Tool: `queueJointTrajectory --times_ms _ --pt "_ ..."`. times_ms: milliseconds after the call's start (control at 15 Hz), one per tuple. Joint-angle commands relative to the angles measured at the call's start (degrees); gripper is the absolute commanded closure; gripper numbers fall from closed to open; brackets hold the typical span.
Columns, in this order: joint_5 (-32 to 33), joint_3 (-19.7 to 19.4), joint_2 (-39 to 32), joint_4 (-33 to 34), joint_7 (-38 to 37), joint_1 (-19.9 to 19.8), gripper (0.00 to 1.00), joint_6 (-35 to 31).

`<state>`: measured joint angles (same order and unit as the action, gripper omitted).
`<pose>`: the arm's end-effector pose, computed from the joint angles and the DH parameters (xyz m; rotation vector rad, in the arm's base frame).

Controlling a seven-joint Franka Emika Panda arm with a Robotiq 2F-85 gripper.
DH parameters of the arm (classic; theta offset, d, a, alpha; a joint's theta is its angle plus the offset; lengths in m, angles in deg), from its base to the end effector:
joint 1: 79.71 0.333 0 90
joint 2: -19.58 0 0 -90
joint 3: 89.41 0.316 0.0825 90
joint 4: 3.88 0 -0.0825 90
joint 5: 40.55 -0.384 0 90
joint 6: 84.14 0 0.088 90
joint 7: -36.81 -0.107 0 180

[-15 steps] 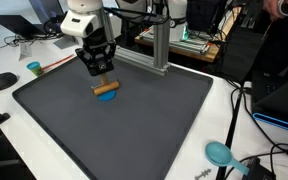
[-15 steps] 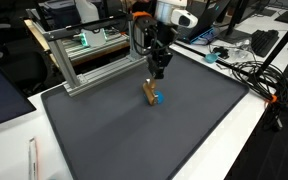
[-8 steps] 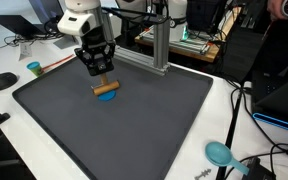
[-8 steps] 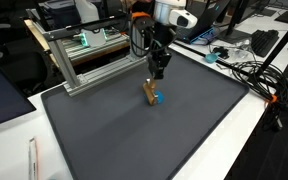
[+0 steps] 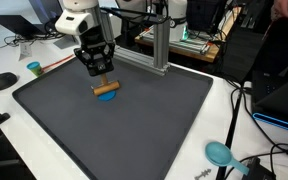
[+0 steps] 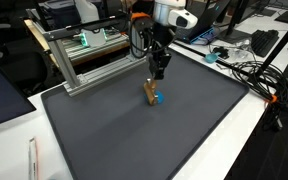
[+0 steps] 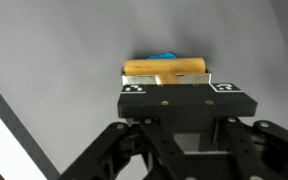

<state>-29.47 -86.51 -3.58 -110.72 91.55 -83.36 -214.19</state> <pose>0.6356 -0.0151 0.3011 2.6087 1.5332 -0.0873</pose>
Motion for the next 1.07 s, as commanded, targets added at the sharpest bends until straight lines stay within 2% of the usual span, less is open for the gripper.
queueJointTrajectory --times_ms 0,1000 --pt "-2.78 1.03 -3.04 0.55 1.16 -0.8 0.77 -2.0" --pt "-4.85 1.9 -3.07 1.2 1.2 -0.64 0.77 -2.88"
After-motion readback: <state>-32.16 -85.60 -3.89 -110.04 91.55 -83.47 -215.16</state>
